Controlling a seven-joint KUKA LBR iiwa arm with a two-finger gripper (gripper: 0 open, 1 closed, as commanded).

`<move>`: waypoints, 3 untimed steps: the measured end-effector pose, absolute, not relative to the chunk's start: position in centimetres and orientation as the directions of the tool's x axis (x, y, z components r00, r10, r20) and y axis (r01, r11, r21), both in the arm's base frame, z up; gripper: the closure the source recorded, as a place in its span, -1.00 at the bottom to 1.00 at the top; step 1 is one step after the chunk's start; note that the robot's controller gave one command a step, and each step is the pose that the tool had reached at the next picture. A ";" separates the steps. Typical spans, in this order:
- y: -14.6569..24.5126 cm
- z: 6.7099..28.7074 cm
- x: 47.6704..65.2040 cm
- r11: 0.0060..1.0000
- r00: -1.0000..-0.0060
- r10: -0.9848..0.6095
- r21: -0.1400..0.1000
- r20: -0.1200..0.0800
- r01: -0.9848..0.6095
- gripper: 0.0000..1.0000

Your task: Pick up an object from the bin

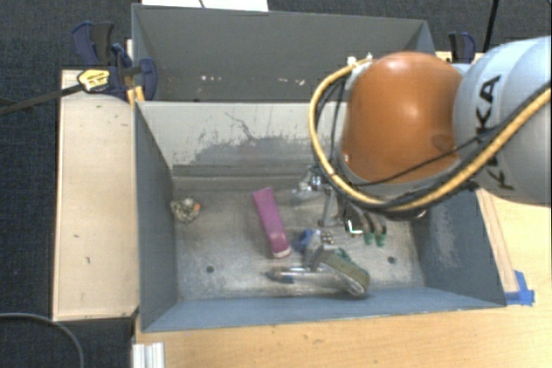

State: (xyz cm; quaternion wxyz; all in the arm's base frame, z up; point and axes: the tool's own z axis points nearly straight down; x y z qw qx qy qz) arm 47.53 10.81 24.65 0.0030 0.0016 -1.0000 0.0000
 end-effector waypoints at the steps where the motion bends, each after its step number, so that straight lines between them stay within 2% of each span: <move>1: 4.7 7.3 48.3 0.977 -0.976 -0.215 -0.001 -0.021 -0.215 -1.00; 2: 6.9 10.1 47.8 0.934 -0.934 -0.356 0.000 -0.005 -0.356 -1.00; 3: 4.6 10.0 48.2 0.957 -0.957 -0.292 0.000 -0.005 -0.292 -1.00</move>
Offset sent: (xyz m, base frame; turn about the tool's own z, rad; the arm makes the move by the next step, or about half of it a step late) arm 0.0016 -0.0609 -0.1765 -0.2176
